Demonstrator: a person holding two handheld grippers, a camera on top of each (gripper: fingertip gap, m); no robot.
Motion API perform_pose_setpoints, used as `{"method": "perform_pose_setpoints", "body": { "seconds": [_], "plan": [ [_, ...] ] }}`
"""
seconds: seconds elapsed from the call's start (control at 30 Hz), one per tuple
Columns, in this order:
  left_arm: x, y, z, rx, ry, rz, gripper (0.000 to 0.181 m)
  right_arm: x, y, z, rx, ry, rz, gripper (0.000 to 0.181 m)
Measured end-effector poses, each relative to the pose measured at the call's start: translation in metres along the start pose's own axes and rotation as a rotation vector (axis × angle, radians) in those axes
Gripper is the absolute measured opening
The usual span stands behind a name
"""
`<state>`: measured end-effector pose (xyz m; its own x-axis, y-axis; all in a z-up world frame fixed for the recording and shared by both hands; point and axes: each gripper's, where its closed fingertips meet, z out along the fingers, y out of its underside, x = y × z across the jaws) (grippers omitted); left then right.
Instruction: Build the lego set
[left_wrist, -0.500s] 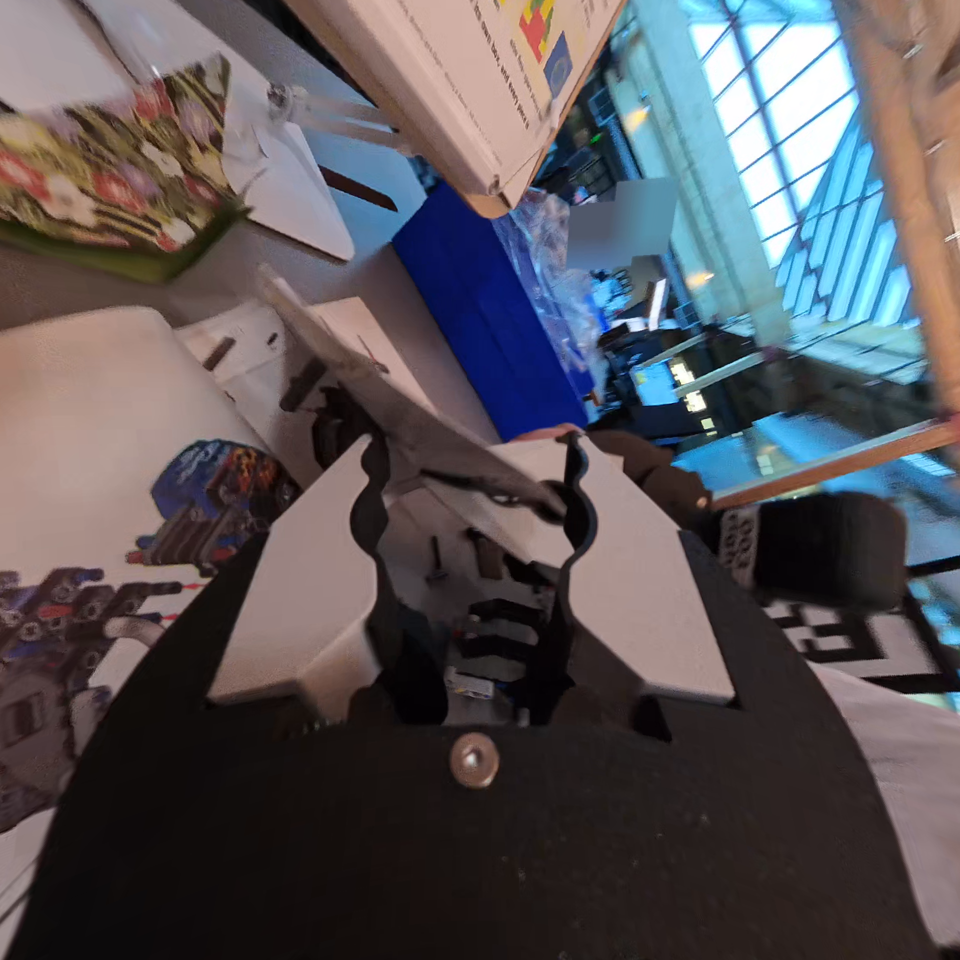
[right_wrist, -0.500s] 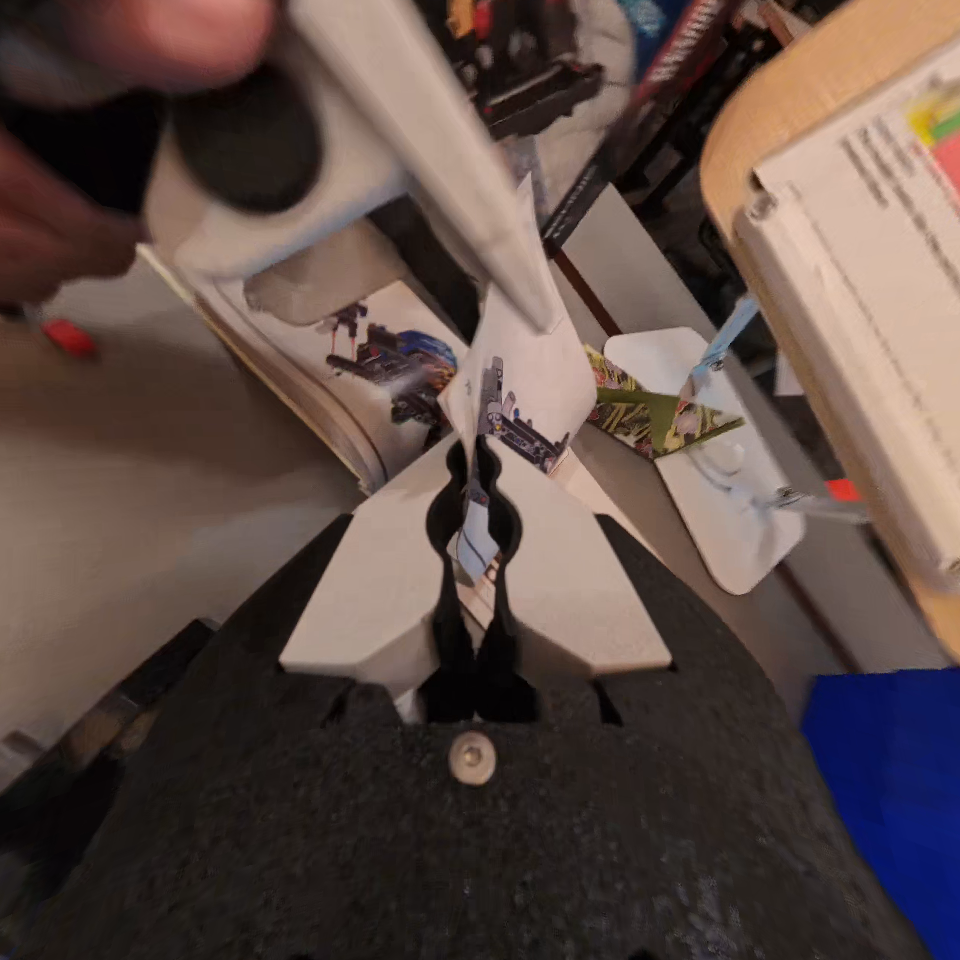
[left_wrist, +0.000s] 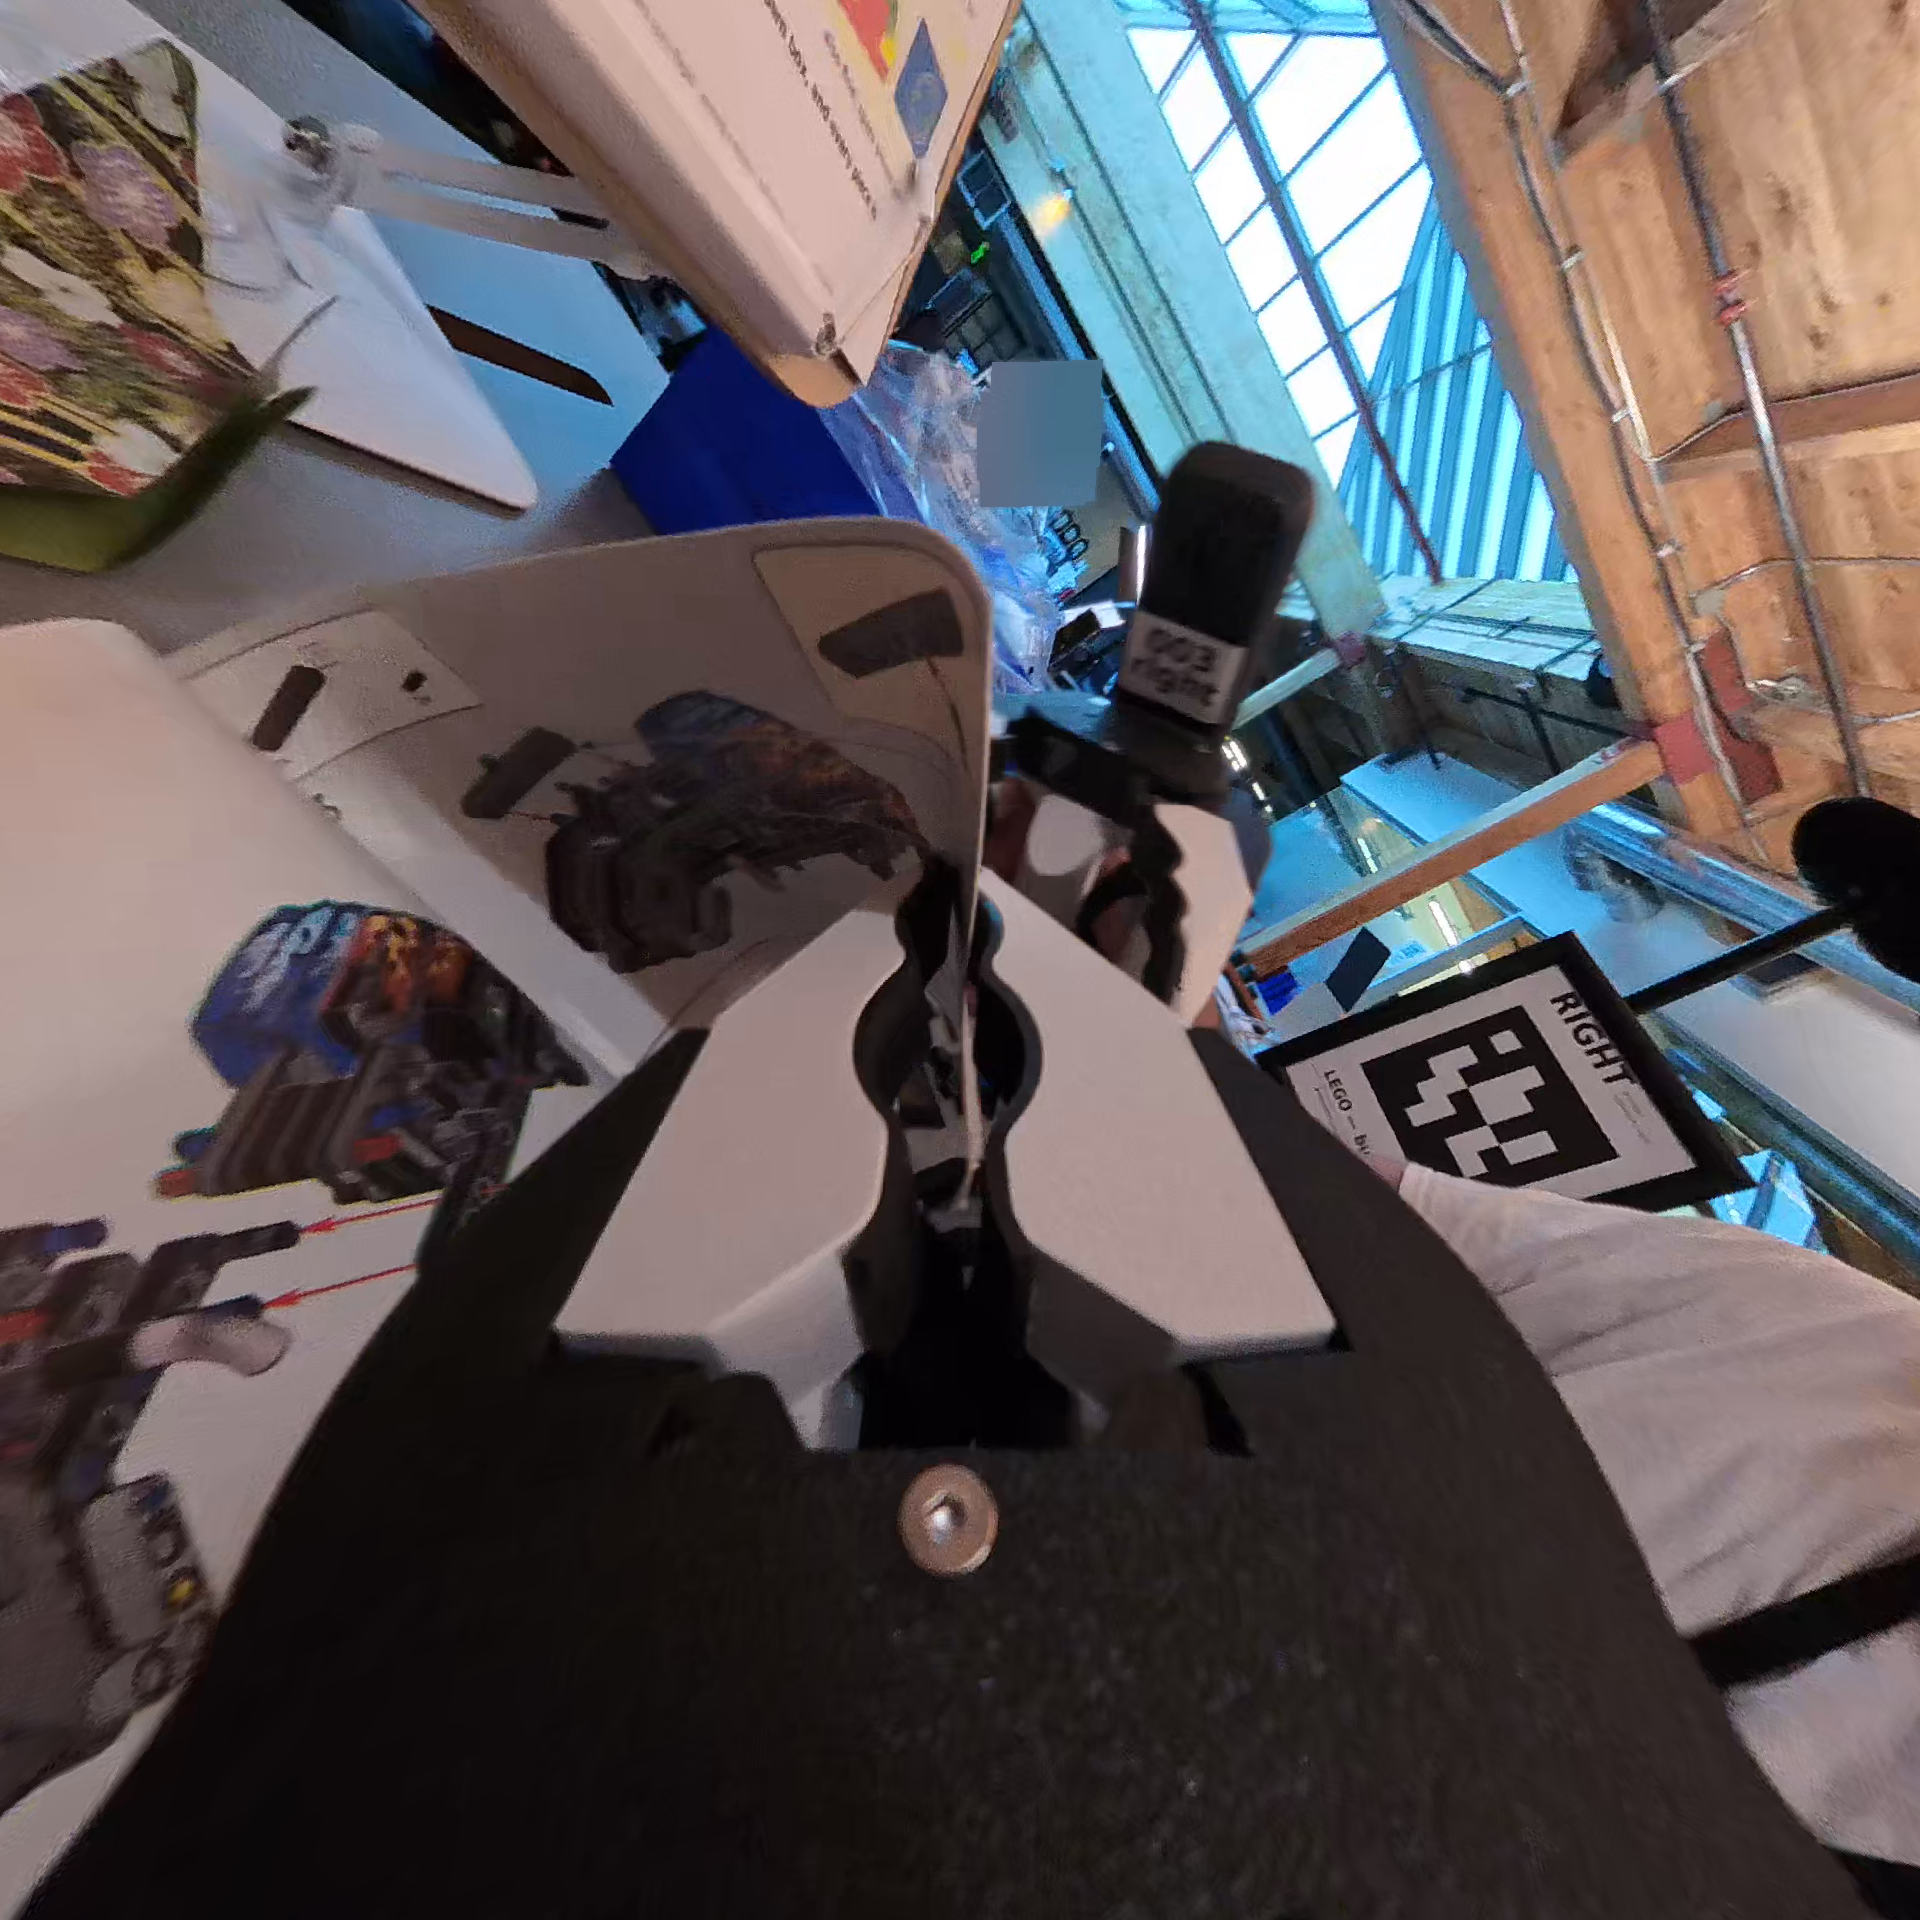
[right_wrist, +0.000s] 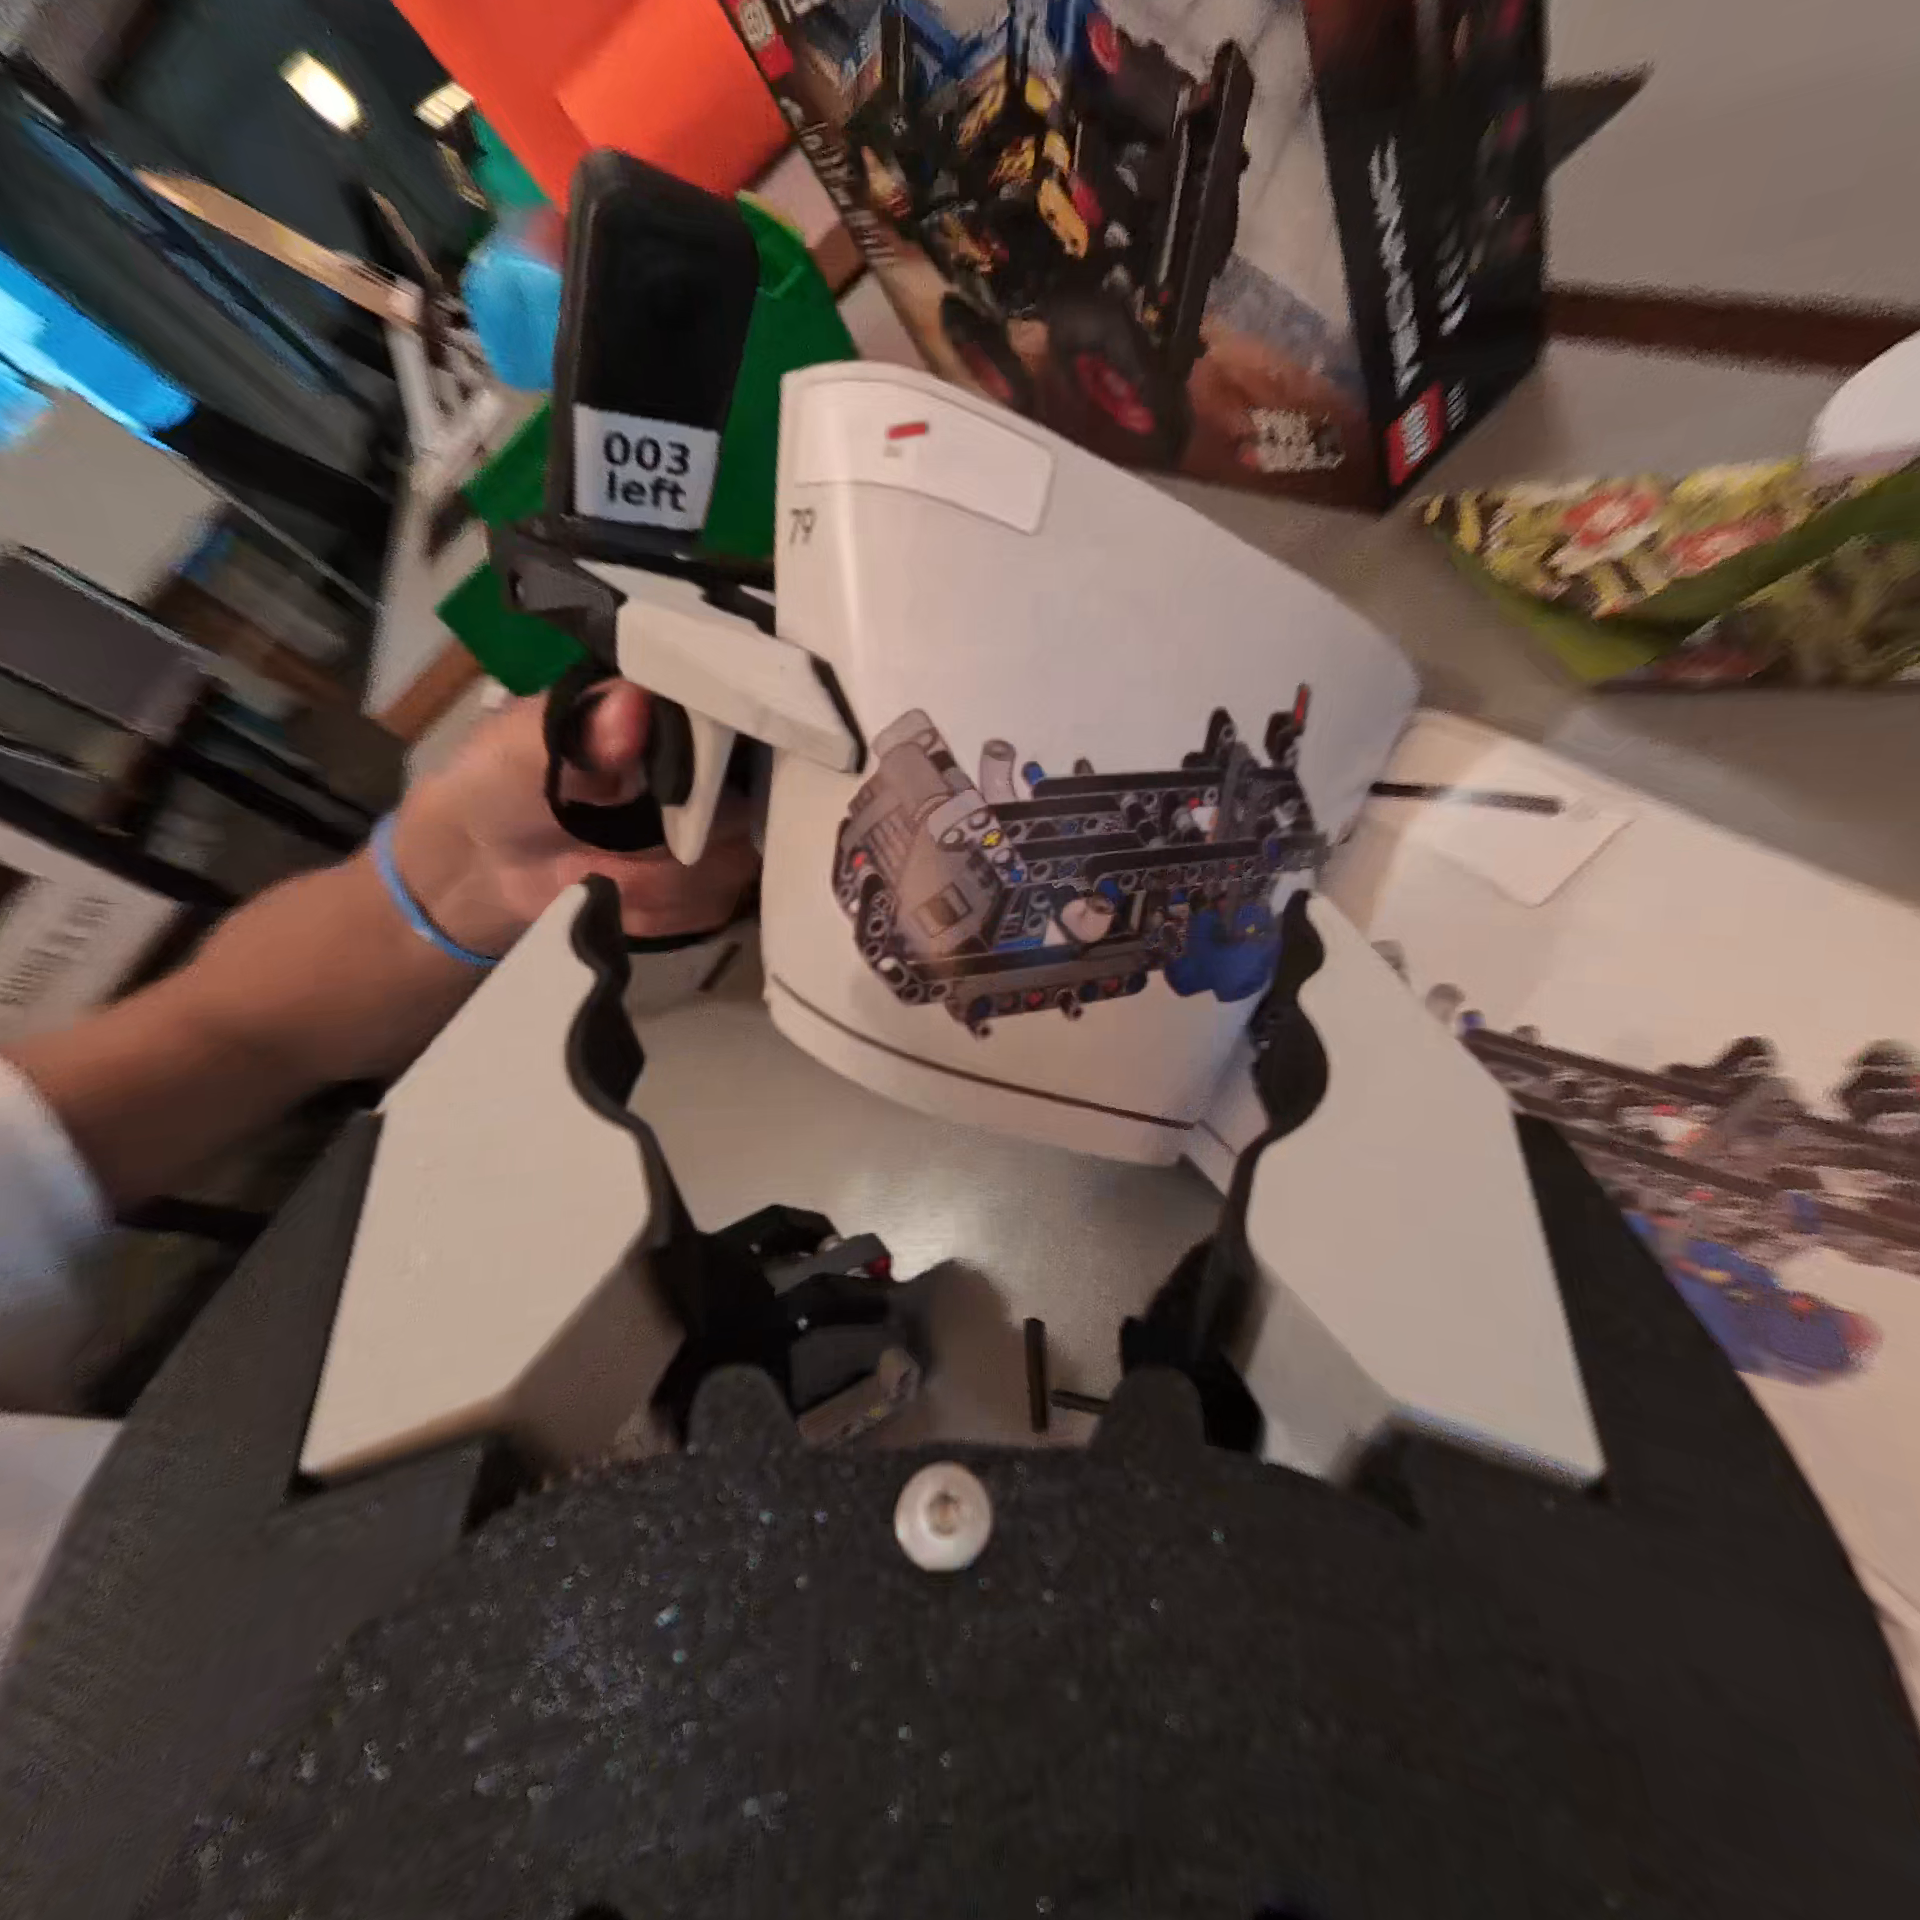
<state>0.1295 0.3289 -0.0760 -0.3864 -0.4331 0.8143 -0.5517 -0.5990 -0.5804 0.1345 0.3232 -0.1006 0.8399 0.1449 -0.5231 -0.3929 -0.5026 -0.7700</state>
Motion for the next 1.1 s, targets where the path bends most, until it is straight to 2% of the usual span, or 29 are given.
{"method": "perform_pose_setpoints", "body": {
  "seconds": [0.1,0.17,0.27,0.33,0.43,0.63,0.87,1.03,1.1],
  "plan": [
    [0.003,0.003,0.005,0.019,0.065,-0.060,0.000,0.006,0.017,0.014,-0.073,-0.061,0.064,0.116],
    [0.005,0.002,0.006,0.043,0.108,-0.104,0.000,0.008,0.022,0.019,-0.079,-0.037,0.040,0.099],
    [0.007,0.000,0.006,0.064,0.129,-0.127,0.005,0.013,0.015,0.018,-0.033,0.008,0.024,0.068],
    [0.003,0.000,0.006,0.063,0.089,-0.097,0.012,0.016,0.010,0.013,-0.003,0.014,0.031,0.056],
    [0.005,-0.002,0.005,0.068,0.074,-0.037,0.012,0.015,0.003,0.008,0.050,-0.036,0.097,0.047],
    [0.004,-0.004,0.005,0.091,0.072,0.002,0.001,0.012,-0.001,0.004,0.092,-0.137,0.214,0.049],
    [-0.002,-0.008,-0.001,0.099,0.057,-0.004,0.000,0.028,-0.009,-0.014,0.138,-0.086,0.225,0.045],
    [-0.018,-0.008,-0.018,-0.007,-0.066,-0.042,0.000,0.053,-0.018,-0.046,0.150,0.129,0.132,0.062],
    [-0.016,-0.006,-0.037,-0.109,-0.087,-0.056,0.000,0.067,-0.018,-0.067,0.098,0.303,0.034,0.069]
  ]
}}
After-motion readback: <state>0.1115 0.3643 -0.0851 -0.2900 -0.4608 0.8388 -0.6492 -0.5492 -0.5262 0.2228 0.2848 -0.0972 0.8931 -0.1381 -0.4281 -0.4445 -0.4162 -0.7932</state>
